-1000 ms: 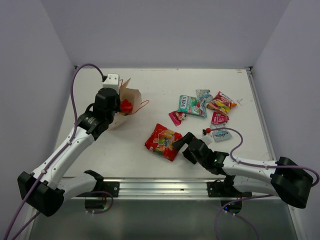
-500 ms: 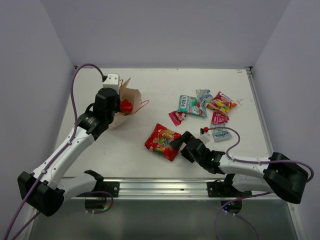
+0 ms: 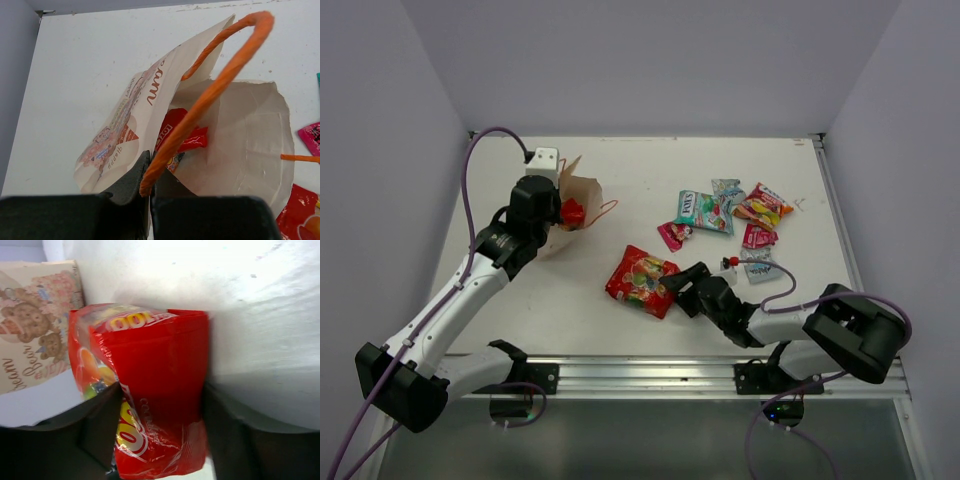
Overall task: Place the snacks into the paper bag
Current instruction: Pick up the snack from the center of the board.
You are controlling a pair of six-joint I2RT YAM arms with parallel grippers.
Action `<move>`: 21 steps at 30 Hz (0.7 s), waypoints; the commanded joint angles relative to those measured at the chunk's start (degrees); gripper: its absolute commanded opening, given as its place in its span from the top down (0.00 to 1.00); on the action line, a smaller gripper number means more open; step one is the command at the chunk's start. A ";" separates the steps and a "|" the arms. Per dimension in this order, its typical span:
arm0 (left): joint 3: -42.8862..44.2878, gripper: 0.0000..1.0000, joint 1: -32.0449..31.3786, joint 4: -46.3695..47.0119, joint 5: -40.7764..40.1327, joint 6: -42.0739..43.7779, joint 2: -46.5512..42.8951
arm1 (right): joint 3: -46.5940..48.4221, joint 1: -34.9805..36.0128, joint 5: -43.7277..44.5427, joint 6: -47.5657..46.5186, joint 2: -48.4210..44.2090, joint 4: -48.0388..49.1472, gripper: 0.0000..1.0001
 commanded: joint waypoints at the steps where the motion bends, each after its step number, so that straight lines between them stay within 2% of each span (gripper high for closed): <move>1: -1.10 1.00 0.81 0.59 -0.42 0.39 0.54 | -3.39 -1.01 0.26 -1.59 2.01 -6.48 0.41; 2: -1.02 1.00 0.81 0.59 -0.33 0.39 0.54 | -3.40 -1.19 0.26 -1.77 1.92 -6.65 0.46; 3: -1.10 1.00 0.81 0.59 -0.25 0.39 0.63 | -3.40 -1.45 0.18 -2.12 1.66 -6.74 0.57; 5: -1.10 1.00 0.81 0.59 -0.16 0.39 0.63 | -3.22 -1.63 0.26 -3.43 1.13 -7.09 0.66; 6: -1.10 1.00 0.81 0.59 -0.16 0.39 0.54 | -2.78 -1.72 0.18 -4.05 0.43 -7.35 0.74; 8: -1.02 1.00 0.81 0.68 0.02 0.48 0.54 | -2.08 -1.81 0.26 -6.16 -0.80 -9.63 0.82; 9: -1.02 1.00 0.81 0.68 0.02 0.48 0.46 | -1.03 -1.89 0.44 -6.95 -1.41 -10.51 0.90; 12: -1.10 1.00 0.81 0.77 0.72 0.57 0.10 | 1.77 -1.98 0.87 -11.16 -5.54 -15.08 1.00; 16: -0.75 1.00 0.81 1.03 1.07 1.09 0.01 | 6.09 -1.98 1.93 -17.40 -12.91 -24.91 1.00; 21: -0.05 1.00 0.81 0.68 1.51 1.80 0.28 | 9.08 -1.98 2.99 -21.36 -19.95 -30.38 1.00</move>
